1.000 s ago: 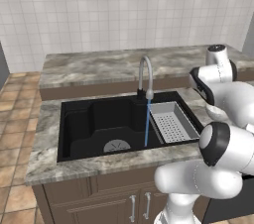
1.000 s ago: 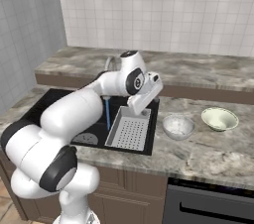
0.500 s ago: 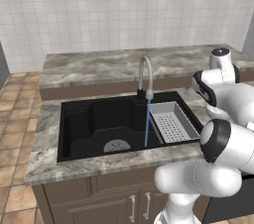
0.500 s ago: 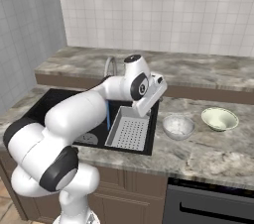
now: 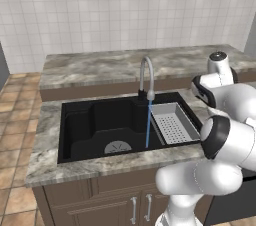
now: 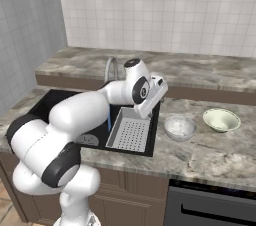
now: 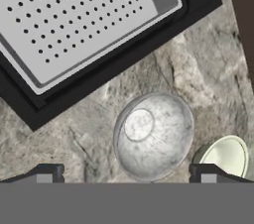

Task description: Rinse each bowl for a few seconds and place them down in the sink or on the counter.

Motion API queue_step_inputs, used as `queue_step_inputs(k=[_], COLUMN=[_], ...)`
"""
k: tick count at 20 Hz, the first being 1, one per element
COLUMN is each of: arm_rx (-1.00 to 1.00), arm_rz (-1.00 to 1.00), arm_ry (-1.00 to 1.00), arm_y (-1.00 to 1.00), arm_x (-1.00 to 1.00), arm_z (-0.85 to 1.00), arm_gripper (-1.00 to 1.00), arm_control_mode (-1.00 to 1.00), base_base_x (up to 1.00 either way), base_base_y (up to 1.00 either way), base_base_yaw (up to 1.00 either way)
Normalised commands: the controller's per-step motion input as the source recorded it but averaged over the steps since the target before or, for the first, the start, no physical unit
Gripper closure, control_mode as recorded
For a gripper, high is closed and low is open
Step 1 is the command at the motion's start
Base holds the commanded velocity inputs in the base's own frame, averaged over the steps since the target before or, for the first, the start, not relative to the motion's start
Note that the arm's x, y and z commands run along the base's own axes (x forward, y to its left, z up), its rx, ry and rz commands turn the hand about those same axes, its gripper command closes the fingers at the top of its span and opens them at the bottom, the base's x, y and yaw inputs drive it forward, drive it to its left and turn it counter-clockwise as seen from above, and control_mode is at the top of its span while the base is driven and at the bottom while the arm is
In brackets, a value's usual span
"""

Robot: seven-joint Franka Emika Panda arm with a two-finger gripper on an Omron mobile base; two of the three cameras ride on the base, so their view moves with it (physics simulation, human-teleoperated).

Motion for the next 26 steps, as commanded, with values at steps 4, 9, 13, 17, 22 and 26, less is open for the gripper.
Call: queue_step_inputs(k=[4, 9, 13, 17, 22, 26], arm_rx=[0.00, 0.00, 0.00, 0.00, 0.01, 0.01], arm_rz=[0.00, 0.00, 0.00, 0.00, 0.00, 0.00], arm_ry=[-0.02, -0.01, -0.01, -0.01, 0.00, 0.00], arm_y=[-0.07, -0.05, -0.03, -0.03, -0.08, -0.06], arm_x=[0.13, 0.11, 0.06, 0.00, 0.00, 0.00], arm_z=[-0.11, -0.17, -0.19, -0.19, -0.19, -0.21], arm_gripper=[-1.00, -1.00, -1.00, -1.00, -1.00, -1.00], arm_control_mode=[-1.00, -1.00, -1.00, -1.00, -1.00, -1.00], base_base_x=[0.00, 0.00, 0.00, 0.00, 0.00, 0.00], base_base_y=[0.00, 0.00, 0.00, 0.00, 0.00, 0.00], base_base_yaw=[0.00, 0.00, 0.00, 0.00, 0.00, 0.00])
